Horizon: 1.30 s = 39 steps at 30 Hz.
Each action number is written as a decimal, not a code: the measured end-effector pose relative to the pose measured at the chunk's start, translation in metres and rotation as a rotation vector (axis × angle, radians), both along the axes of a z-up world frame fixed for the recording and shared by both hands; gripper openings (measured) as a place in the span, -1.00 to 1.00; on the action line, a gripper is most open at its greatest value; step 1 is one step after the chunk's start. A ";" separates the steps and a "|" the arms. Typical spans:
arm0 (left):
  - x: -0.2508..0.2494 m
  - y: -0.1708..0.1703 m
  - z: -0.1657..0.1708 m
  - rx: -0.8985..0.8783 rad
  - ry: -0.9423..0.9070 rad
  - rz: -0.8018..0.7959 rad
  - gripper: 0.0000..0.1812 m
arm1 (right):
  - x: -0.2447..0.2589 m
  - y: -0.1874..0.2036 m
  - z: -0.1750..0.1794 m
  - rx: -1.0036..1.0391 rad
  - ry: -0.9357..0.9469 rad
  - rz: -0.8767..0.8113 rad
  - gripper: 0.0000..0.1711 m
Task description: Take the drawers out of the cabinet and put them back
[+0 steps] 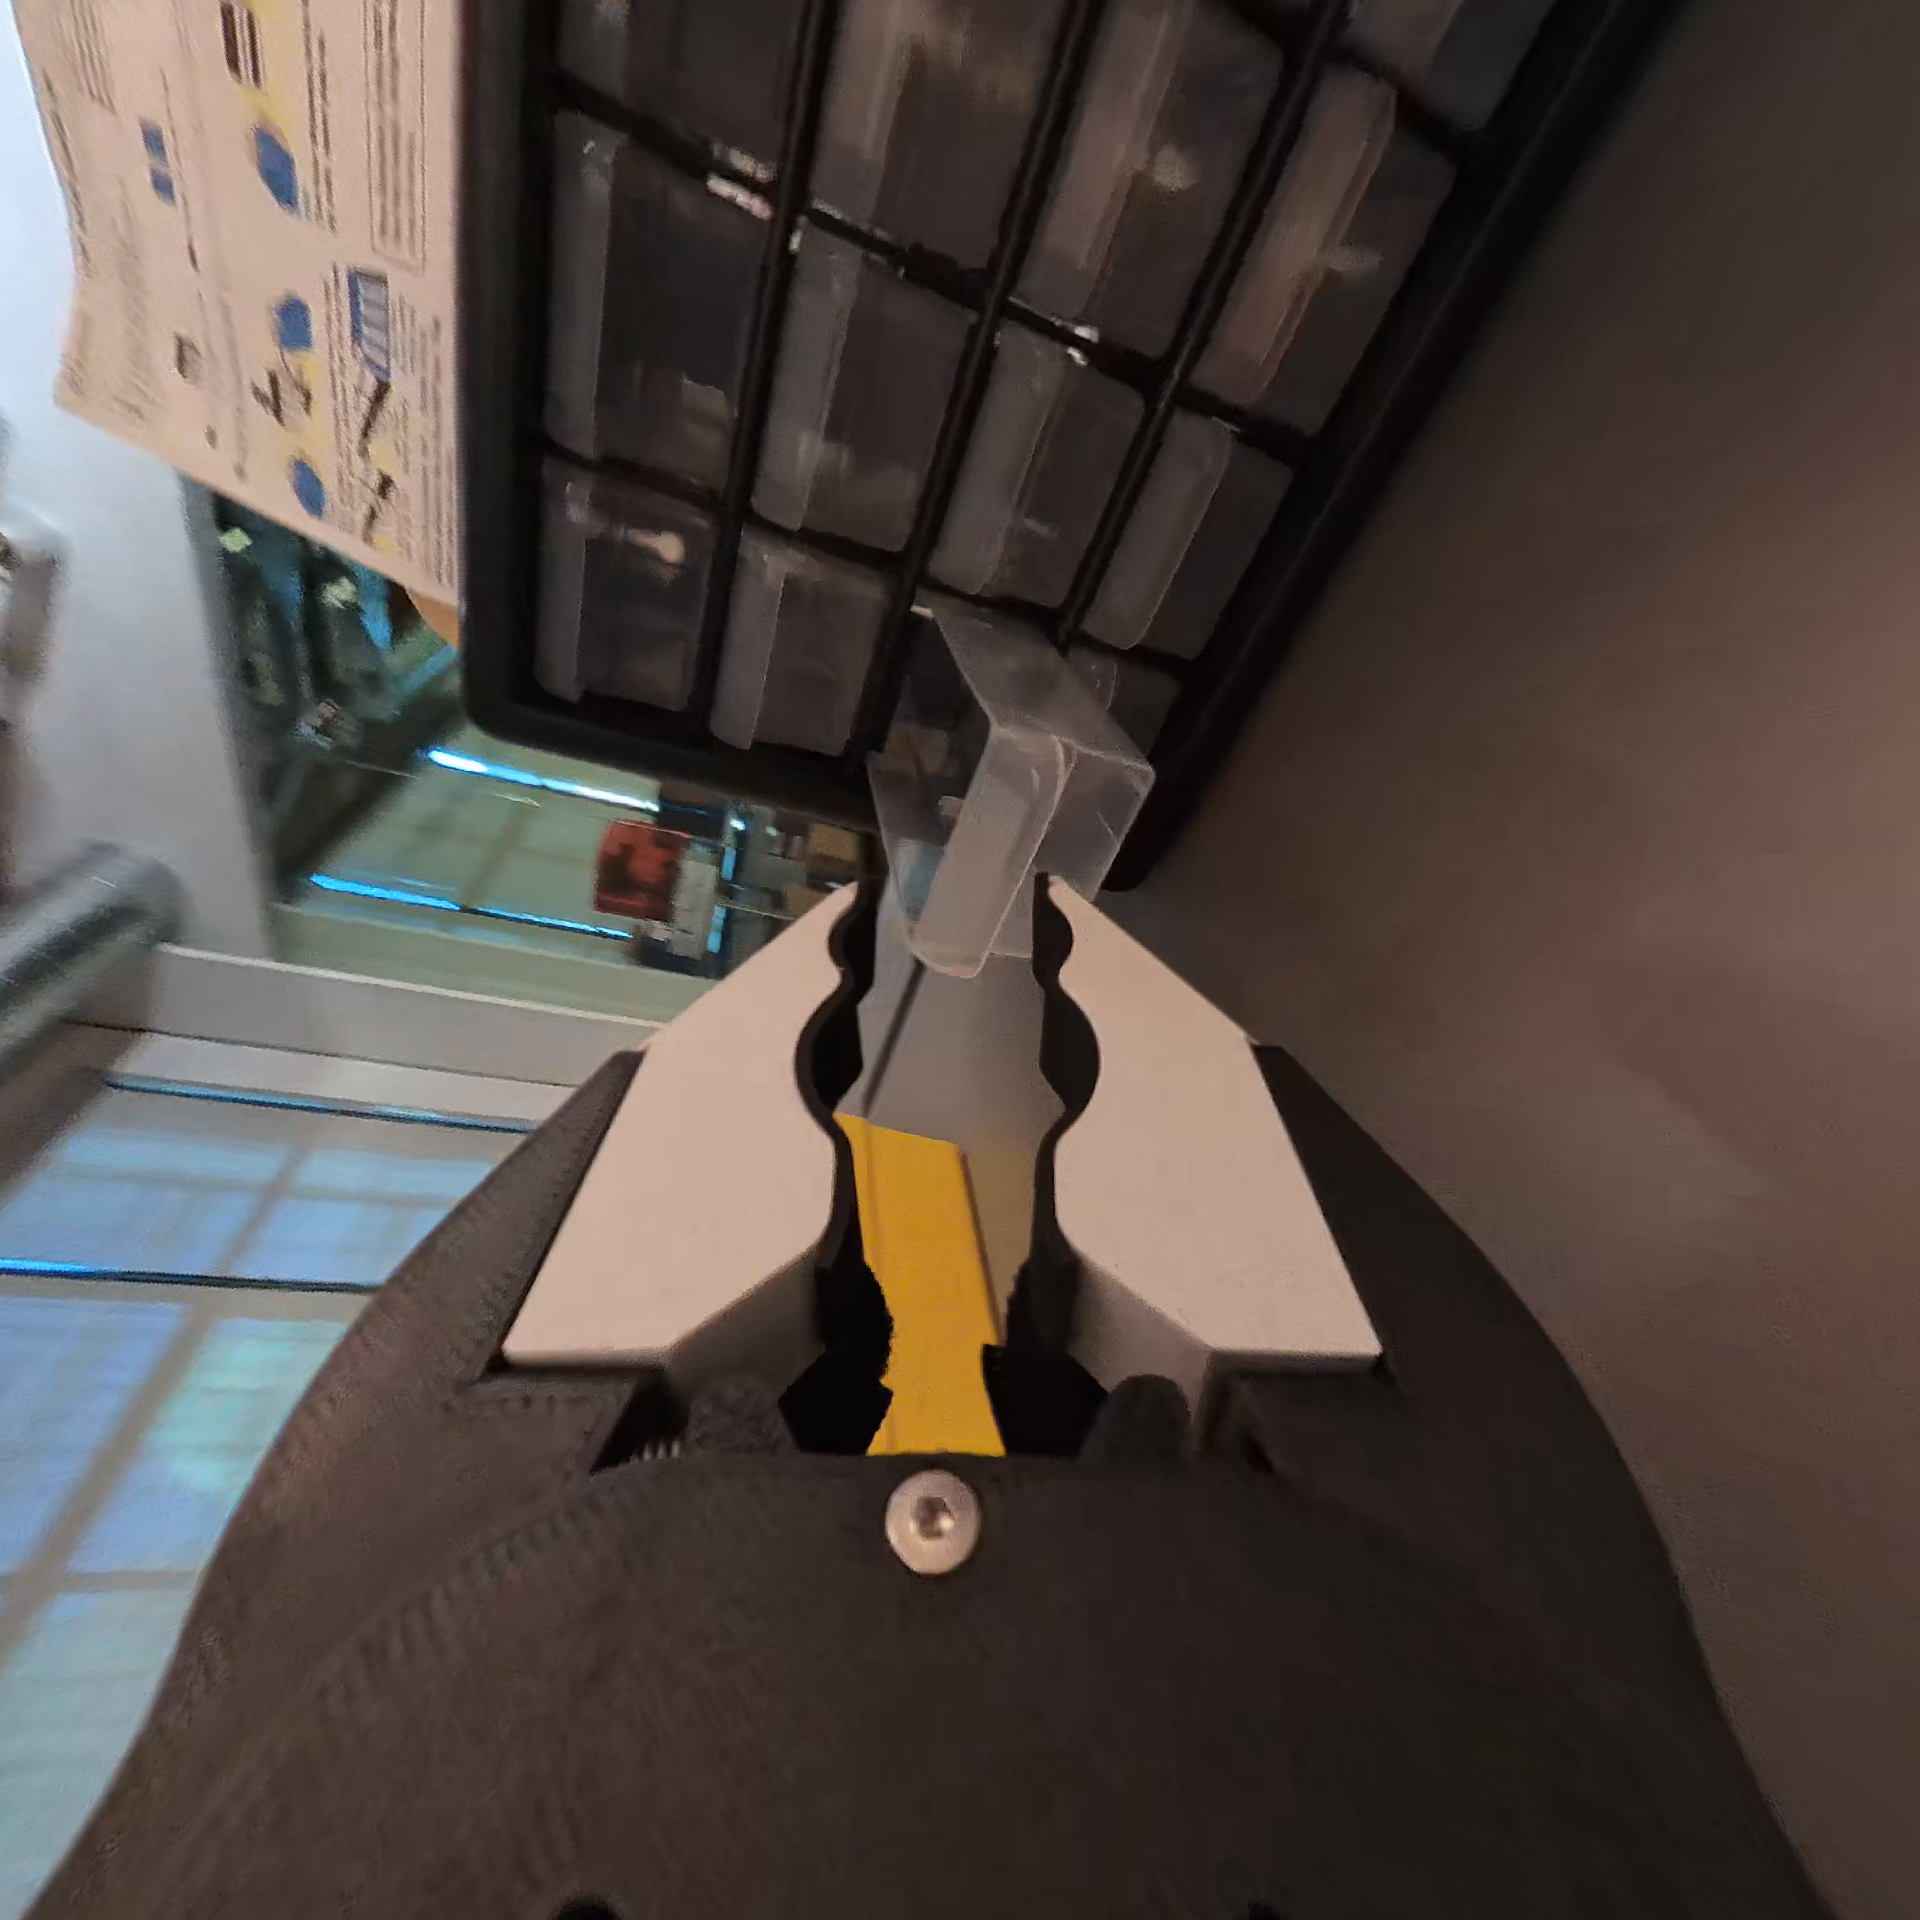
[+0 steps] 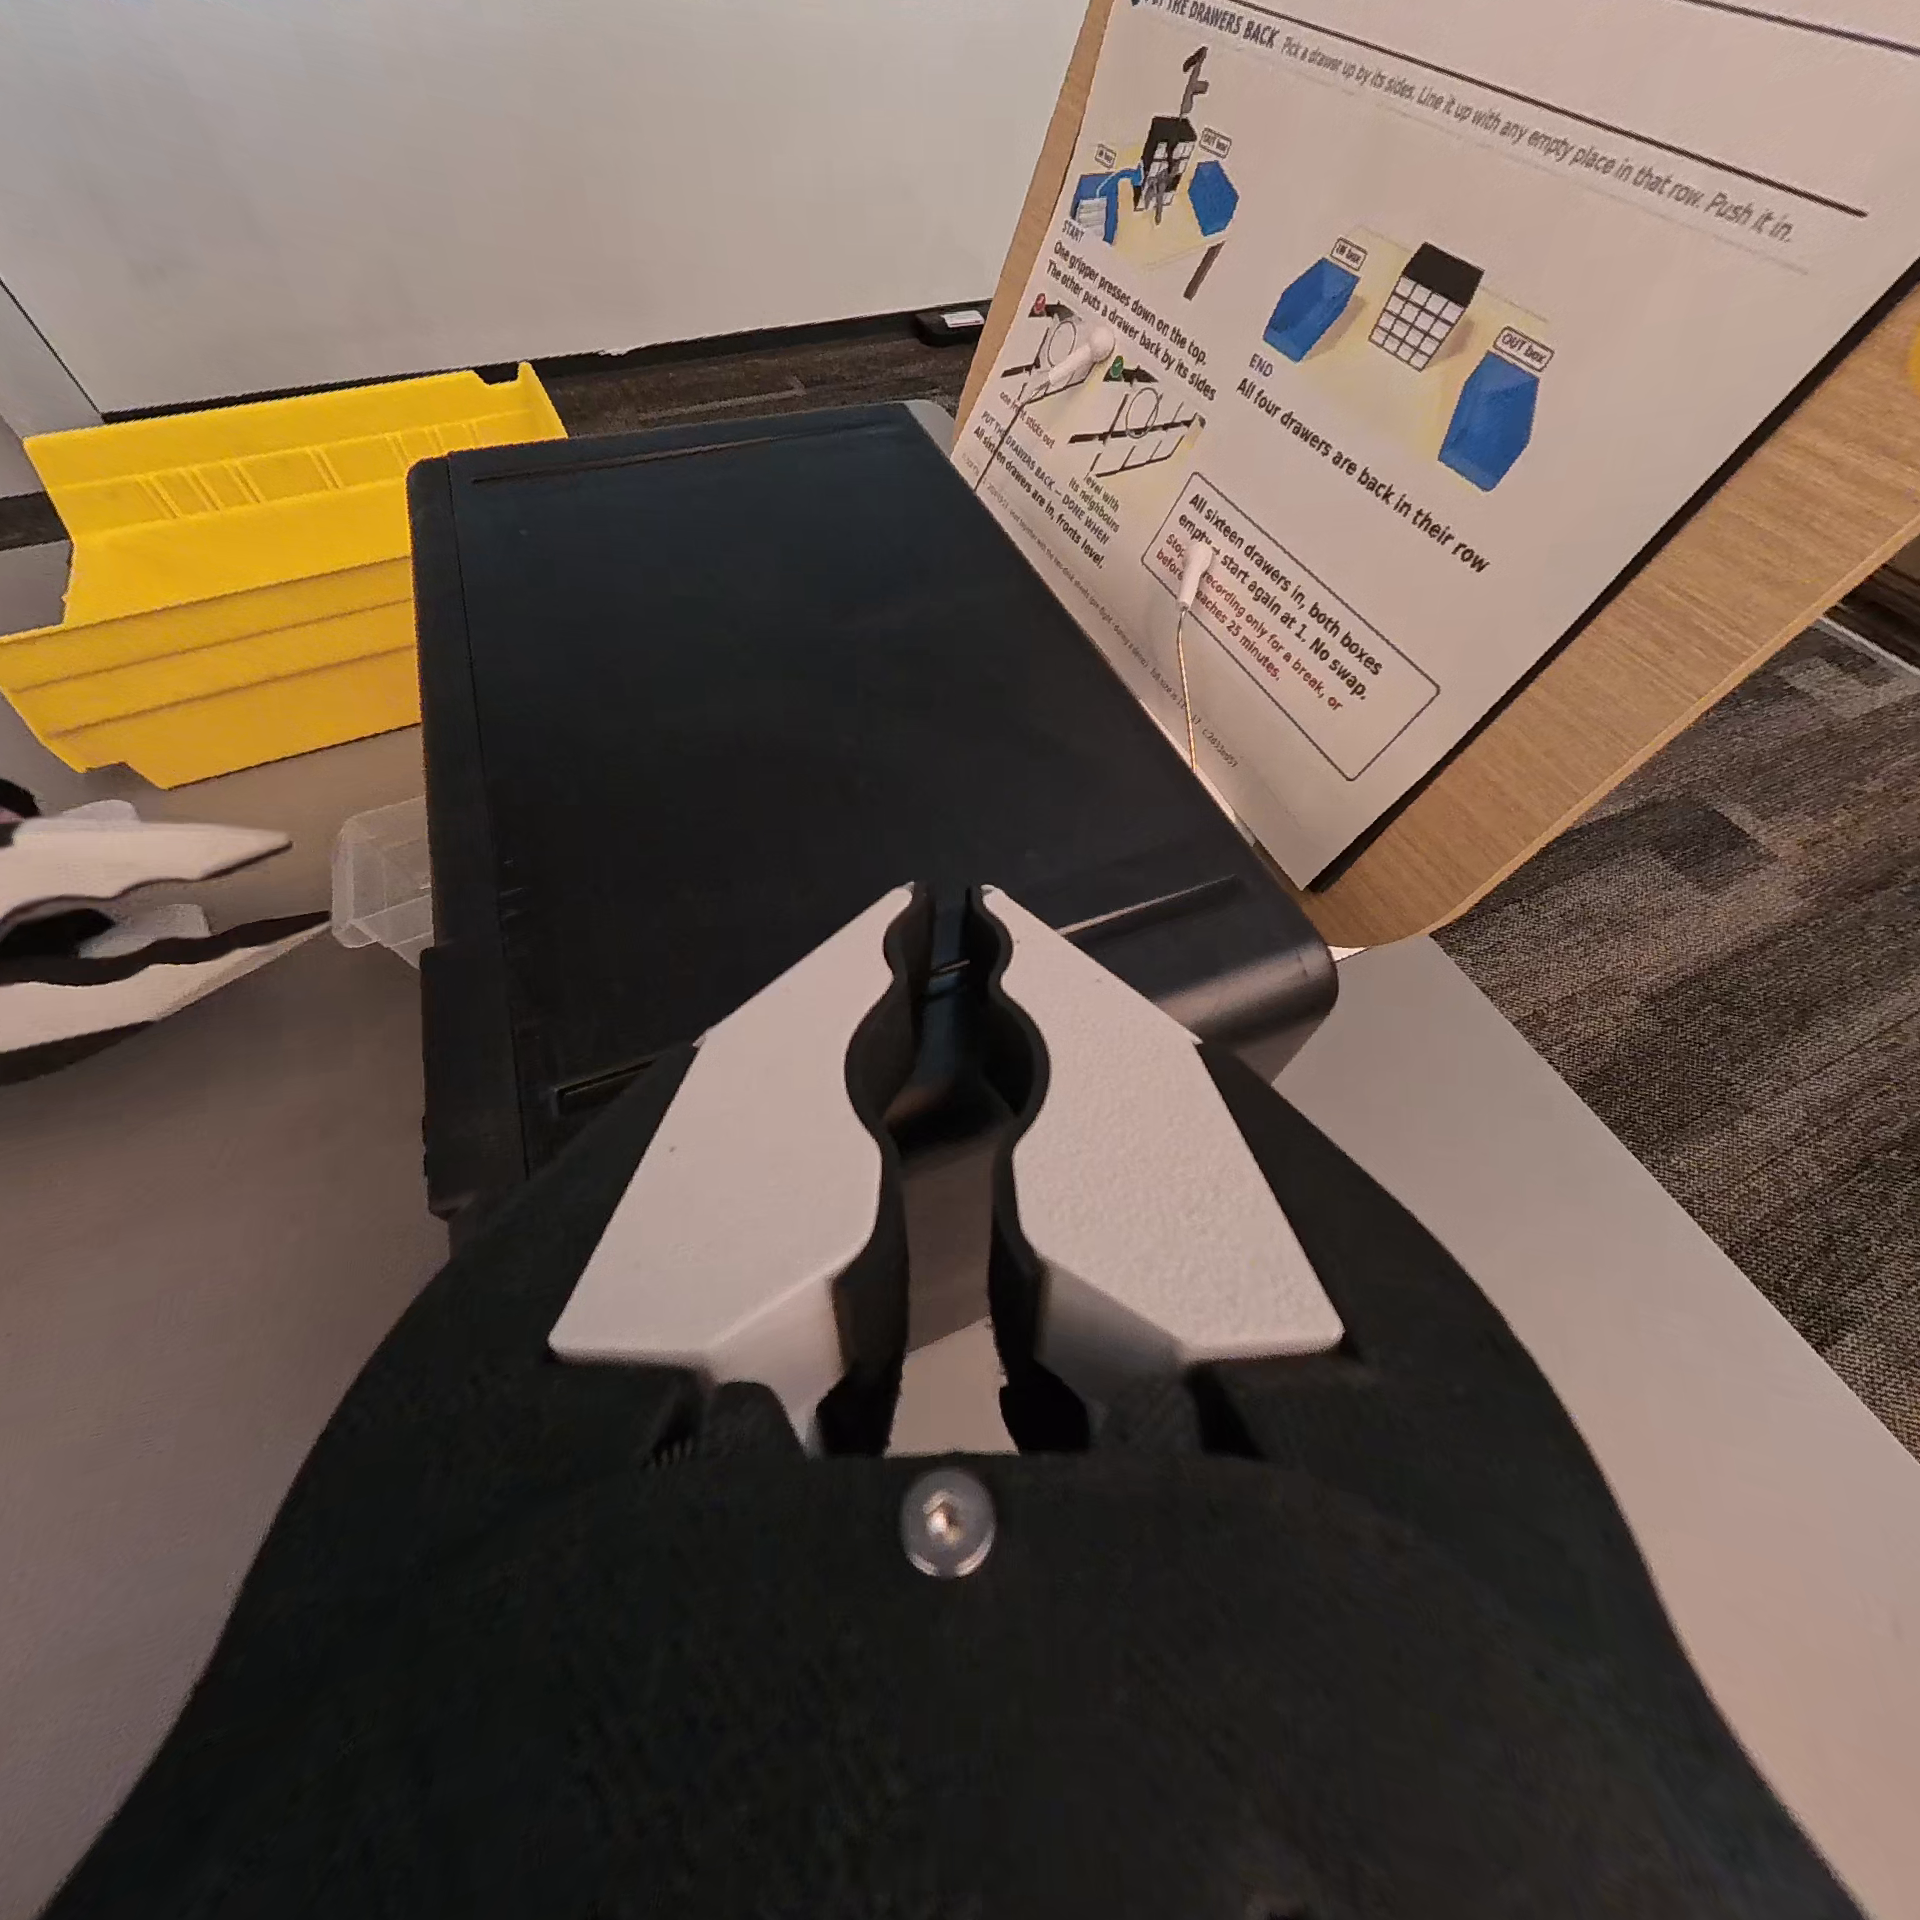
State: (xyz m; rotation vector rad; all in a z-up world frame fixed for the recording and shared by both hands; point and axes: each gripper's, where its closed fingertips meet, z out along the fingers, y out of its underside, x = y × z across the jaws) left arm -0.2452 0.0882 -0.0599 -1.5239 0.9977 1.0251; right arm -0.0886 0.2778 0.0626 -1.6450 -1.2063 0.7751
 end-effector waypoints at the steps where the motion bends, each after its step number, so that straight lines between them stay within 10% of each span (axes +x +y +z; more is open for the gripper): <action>1: 0.001 0.000 -0.003 0.004 0.056 -0.015 -0.71 | 0.000 0.000 0.000 -0.002 0.002 0.002 -0.94; 39: 0.000 0.092 -0.001 0.123 0.277 -0.070 -0.96 | 0.000 -0.001 0.000 -0.022 0.015 0.014 -0.92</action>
